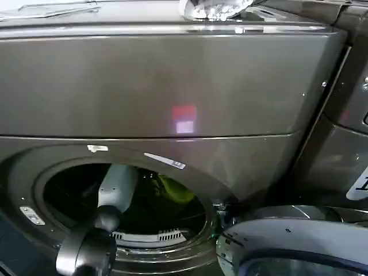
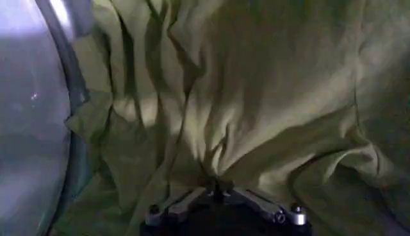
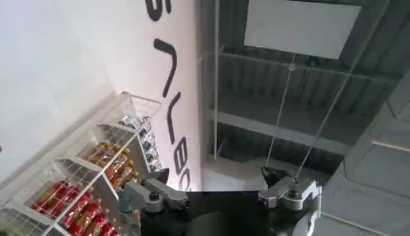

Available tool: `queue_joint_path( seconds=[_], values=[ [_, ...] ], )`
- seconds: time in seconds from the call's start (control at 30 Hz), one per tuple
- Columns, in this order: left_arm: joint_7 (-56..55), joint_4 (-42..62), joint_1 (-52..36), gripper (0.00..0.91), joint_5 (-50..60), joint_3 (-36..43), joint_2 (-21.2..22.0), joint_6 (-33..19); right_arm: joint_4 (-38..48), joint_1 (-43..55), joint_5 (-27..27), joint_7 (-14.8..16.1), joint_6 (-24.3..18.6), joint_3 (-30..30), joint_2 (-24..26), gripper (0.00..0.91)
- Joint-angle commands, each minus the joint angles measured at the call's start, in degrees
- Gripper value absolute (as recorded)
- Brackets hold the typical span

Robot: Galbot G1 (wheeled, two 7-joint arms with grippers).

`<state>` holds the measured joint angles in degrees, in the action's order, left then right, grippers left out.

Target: Grasp the clothes from the dryer.

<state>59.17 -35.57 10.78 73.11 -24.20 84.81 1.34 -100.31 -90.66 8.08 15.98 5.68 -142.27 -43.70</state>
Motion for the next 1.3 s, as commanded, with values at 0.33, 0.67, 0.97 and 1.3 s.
queue_joint_path(
  seconds=[0.33,0.67,0.97,1.3],
  values=[
    [-21.1,-7.2,1.7,0.000,-27.7,6.2,0.4,18.6,0.7,0.9,0.0,0.0,-0.1,0.7,0.1,0.907],
    [-37.7,-17.5,6.3,0.000,-55.8,4.8,0.3,23.6,1.2,1.4,0.2,-0.4,-0.1,1.0,0.3,0.907],
    [-57.9,-34.3,14.9,0.000,-92.3,3.1,0.3,23.5,2.6,1.9,0.3,-1.2,-0.1,0.9,1.1,0.907],
    [-66.1,-58.6,31.3,0.000,-105.0,2.1,0.9,20.6,4.4,3.1,0.3,-2.8,-1.2,1.6,2.1,0.907]
  ],
)
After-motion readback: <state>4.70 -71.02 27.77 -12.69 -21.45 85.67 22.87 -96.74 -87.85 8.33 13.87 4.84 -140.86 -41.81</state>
